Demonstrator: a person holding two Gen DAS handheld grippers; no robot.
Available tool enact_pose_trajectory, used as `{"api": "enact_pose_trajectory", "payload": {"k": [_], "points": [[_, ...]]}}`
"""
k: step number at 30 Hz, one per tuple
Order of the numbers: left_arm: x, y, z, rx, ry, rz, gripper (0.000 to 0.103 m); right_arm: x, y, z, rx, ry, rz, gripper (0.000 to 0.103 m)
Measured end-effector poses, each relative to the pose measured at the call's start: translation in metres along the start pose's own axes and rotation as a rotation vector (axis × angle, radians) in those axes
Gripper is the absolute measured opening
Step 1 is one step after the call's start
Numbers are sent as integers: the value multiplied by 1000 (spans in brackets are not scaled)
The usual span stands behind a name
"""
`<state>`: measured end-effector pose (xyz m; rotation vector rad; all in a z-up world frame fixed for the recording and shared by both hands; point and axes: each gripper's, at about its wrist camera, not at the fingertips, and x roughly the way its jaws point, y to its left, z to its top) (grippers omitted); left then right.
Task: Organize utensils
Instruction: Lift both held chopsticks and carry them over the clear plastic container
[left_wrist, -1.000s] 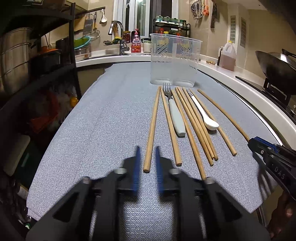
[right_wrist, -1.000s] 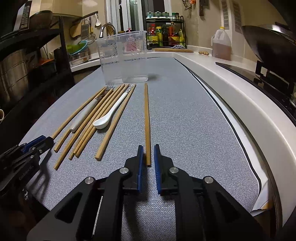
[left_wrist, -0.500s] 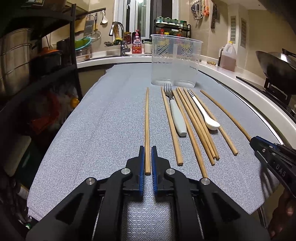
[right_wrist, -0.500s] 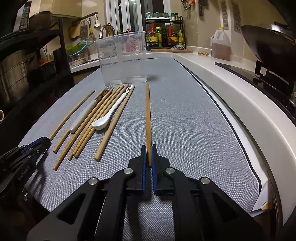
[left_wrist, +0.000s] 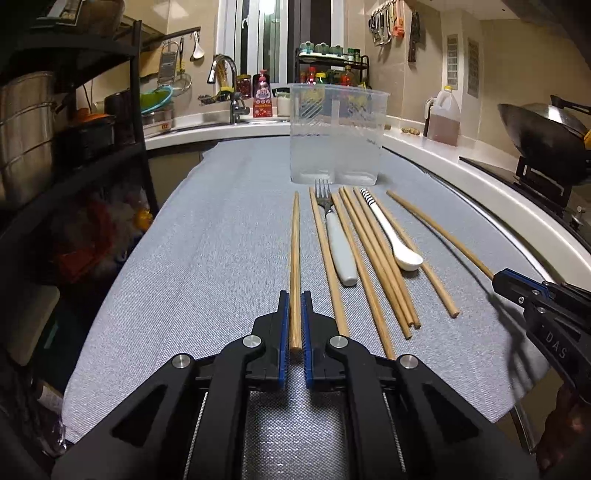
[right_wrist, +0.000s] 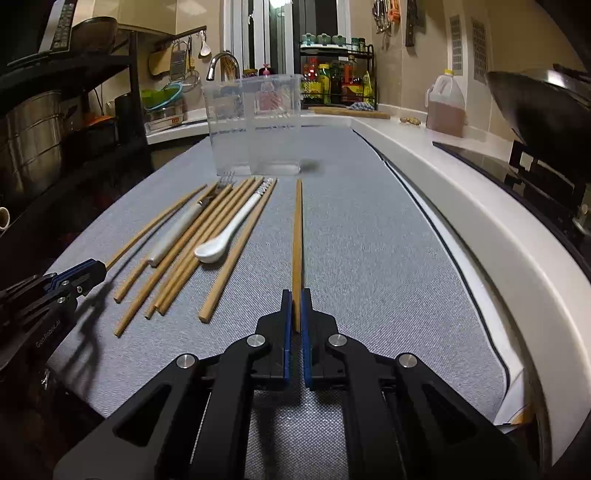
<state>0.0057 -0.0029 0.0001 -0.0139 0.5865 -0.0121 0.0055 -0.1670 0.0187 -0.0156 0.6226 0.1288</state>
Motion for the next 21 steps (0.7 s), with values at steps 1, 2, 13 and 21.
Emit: {"api": "enact_pose_trajectory", "payload": {"k": [1,2,13,21], "points": [[-3,0,1,-4,-6,-4,6,-4,2,3,-5,-9,2,5],[-7,1,3,-9,-15,-9,6,-9,3,6,-11,-18,4,5],[-45,-6,24,21,-117,-20,6,-52,-4,45,16,-104,10,5],[-55,-2,58,15,-145,-45,6,-67,-5,85,19,-140,33,5]]}}
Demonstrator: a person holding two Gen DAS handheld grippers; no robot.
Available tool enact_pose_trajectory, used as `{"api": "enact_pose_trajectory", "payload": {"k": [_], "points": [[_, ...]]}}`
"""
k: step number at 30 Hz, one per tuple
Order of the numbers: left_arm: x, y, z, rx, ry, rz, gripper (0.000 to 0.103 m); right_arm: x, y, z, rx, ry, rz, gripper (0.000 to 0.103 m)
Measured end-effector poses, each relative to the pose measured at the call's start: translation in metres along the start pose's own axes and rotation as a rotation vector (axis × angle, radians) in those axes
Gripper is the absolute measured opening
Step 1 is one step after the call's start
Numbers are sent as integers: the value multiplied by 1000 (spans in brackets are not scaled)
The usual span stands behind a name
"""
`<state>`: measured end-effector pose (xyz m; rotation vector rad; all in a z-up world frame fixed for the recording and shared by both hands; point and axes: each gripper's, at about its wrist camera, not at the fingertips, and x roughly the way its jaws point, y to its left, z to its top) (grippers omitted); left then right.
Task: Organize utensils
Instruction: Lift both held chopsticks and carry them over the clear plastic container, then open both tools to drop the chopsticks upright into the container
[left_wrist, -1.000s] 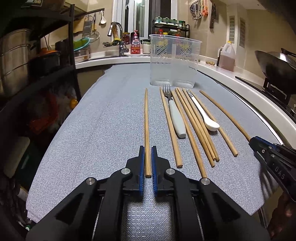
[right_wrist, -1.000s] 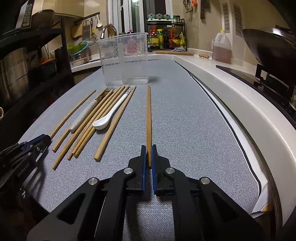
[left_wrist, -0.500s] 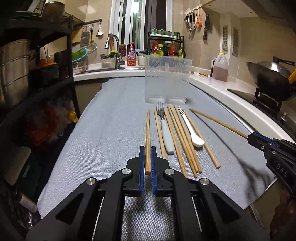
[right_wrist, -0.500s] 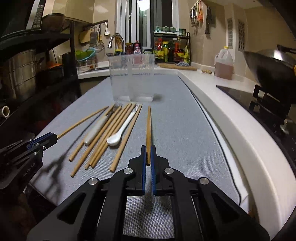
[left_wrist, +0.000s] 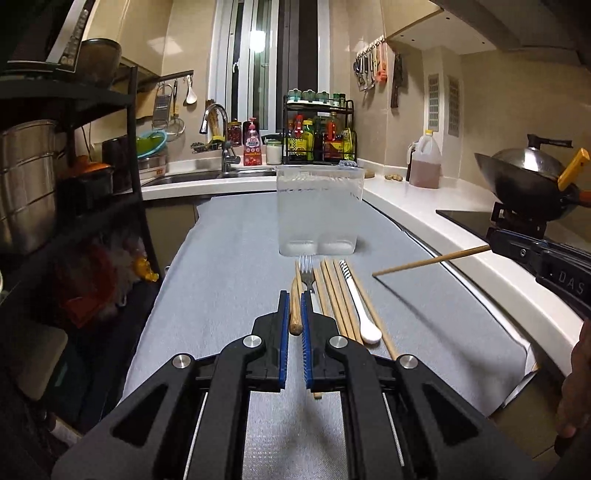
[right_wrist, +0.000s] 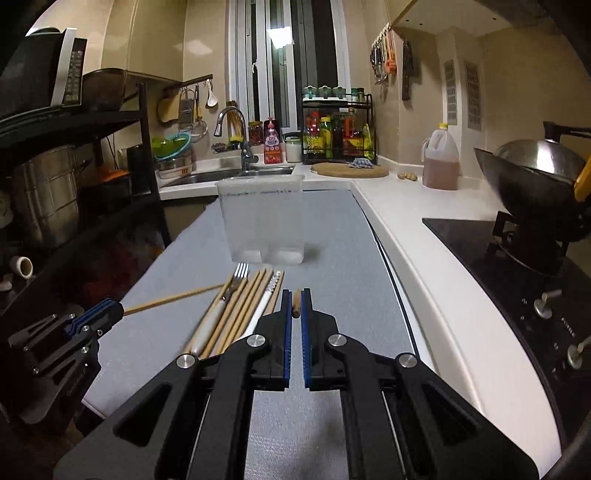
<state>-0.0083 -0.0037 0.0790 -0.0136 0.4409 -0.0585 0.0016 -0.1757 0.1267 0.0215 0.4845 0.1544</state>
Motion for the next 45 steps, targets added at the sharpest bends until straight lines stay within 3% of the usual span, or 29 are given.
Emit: {"api": "enact_pose_trajectory", "payload": {"k": [6,13,28,35,45], "points": [[1,12,41,-12,-28,-33,6,2,0,36,1,-8,30,5],[19,23,79,-34,-6,-87,6,17,-5,65,22,-3,32,5],[48,41,150,-62,70,-84,6,41,-6,144,52,-9,49,5],[60,52,203,-82,105,-89,6,52,-3,195,54,-57,71,5],[74,49,296,-60,36,-87,6,68,7,275,34,-189,105,5]]}}
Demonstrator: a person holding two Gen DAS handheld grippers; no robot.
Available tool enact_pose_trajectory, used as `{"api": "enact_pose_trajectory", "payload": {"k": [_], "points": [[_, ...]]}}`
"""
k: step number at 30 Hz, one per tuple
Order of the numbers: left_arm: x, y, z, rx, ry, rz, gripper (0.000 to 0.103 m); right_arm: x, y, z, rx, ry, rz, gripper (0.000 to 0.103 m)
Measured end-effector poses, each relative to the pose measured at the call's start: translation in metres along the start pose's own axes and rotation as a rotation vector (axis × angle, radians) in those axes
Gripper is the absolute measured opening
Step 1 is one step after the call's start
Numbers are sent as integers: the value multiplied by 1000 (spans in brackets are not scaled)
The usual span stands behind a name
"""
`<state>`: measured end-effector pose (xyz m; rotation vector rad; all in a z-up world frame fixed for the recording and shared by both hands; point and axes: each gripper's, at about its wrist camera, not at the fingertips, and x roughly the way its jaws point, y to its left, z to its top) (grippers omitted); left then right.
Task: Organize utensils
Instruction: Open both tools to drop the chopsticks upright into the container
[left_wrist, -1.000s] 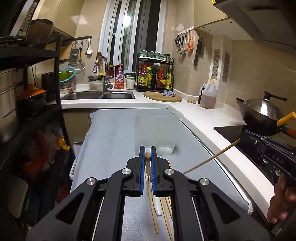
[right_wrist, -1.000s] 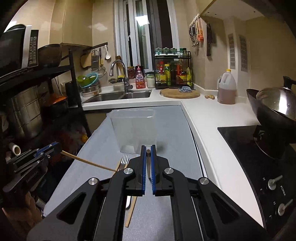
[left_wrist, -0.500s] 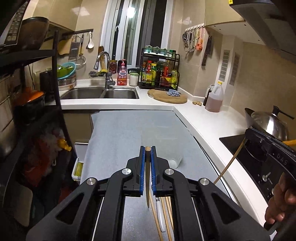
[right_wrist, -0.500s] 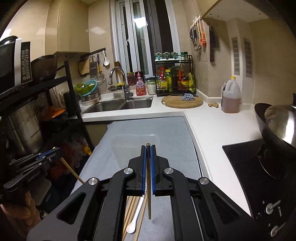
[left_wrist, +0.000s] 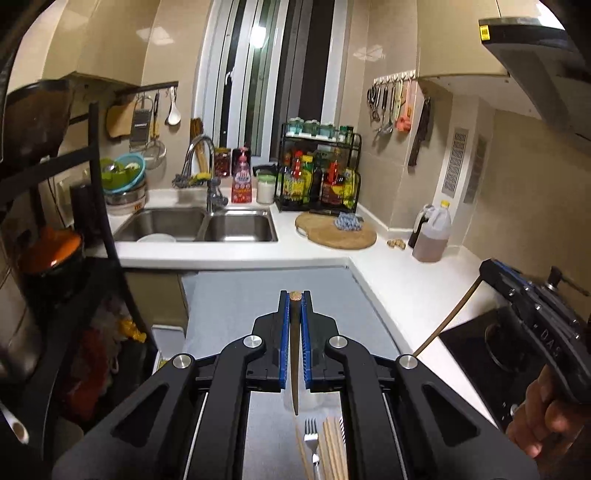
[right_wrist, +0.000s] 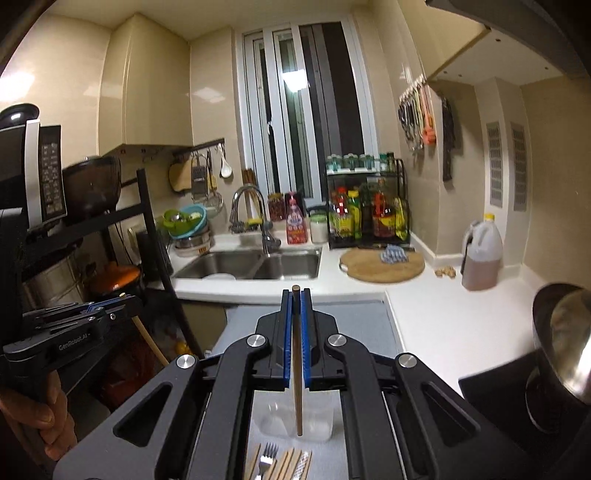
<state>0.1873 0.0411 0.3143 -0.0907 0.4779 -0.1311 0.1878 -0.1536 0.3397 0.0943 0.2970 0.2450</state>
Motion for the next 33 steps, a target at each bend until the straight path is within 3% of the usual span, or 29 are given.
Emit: {"api": "enact_pose_trajectory", "payload": {"k": [4,7,11,19,22,24,26,27,33], "points": [[9,-6,24,-19,-49,-32,6,10,-3,12,15,-54,6,5],[23,-12,24,-8,-62,-34,6,27,-7,8,19,-61,1,5],[62,-16,4,7,-21,-37,6,54,-16,-14,27,-20,-7,5],[125,-16,-54,34,120,-44,6,104,-30,-76,32,142,-18,5],[128,-19,-62,55,140,-41,6,109,-32,-86,27,180,-19,8],[125,-20,-66,67,142,-36,9,105,-30,-88,21,187,-20,17],[115,-23,-67,79,132,-13,30,98,-28,-88,3,179,-39,26],[109,-24,-66,81,123,-1,34,93,-27,-87,-4,173,-49,30],[66,-25,-68,71,66,28,35,51,-23,-86,-6,139,-74,34]]}}
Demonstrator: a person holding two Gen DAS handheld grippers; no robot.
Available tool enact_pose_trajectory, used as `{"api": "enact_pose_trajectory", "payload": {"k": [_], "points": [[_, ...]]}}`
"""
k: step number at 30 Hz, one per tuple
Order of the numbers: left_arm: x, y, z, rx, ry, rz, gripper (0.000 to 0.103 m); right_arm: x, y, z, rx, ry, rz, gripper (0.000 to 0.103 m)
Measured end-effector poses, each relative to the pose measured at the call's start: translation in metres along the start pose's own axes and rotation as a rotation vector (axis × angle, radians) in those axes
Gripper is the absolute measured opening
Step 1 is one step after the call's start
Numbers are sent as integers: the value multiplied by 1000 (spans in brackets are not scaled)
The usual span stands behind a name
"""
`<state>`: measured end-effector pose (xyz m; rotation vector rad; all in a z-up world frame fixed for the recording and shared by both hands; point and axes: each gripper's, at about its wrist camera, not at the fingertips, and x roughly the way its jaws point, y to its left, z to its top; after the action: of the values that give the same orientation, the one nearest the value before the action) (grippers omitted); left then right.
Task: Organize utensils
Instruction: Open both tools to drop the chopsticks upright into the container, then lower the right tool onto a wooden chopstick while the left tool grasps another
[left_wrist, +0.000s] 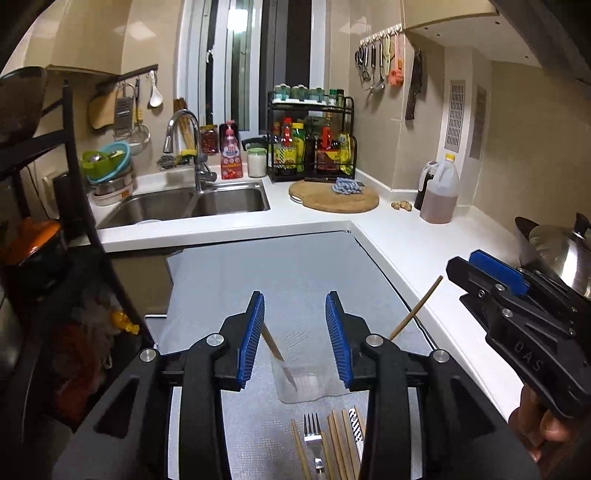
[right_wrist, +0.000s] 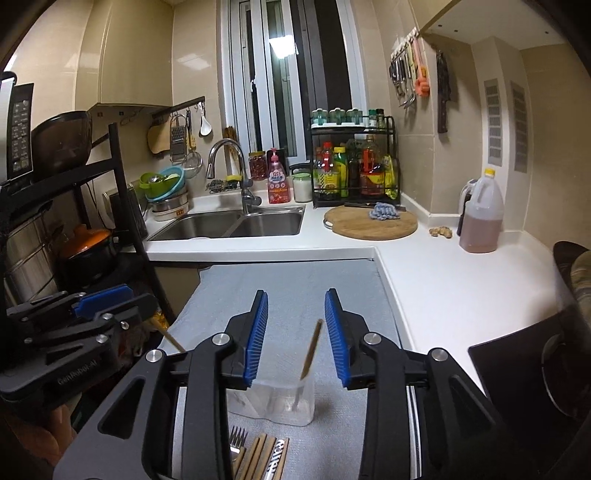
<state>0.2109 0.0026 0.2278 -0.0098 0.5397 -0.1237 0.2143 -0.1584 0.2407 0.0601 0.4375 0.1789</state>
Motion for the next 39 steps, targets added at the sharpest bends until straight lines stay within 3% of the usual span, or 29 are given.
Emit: {"api": "enact_pose_trajectory", "payload": {"k": [5,8,10,15,18,22,27,29,34,36,39], "points": [[-35,-4,-14,-1,-24,19,38,-42,2,-18,15,-34,-2,34],[-58,-3,-31,-14,-49,31,59,-73,3,-37,18,-90,-42,34],[-76,0,-48,-35,-75,22,60,-93,2,-52,30,-123,-62,34],[-100,0,-92,-48,-122,23,60,-119,0,-92,45,-106,-75,34],[-101,-4,-122,-31,-103,74,60,-125,0,-117,54,-67,-51,34],[-96,-11,-177,-45,-71,82,60,-129,3,-159,57,-40,-67,34],[-79,-14,-245,-106,12,49,56,-110,13,-229,44,91,-32,33],[-70,-19,-265,-85,45,53,53,-99,19,-249,24,149,-3,31],[-51,-24,-287,-67,111,18,48,-76,25,-277,22,237,46,29],[-45,-24,-291,-76,132,7,39,-71,26,-280,24,246,50,27],[-40,-24,-295,-87,163,-11,34,-63,26,-285,27,278,55,25]]}}
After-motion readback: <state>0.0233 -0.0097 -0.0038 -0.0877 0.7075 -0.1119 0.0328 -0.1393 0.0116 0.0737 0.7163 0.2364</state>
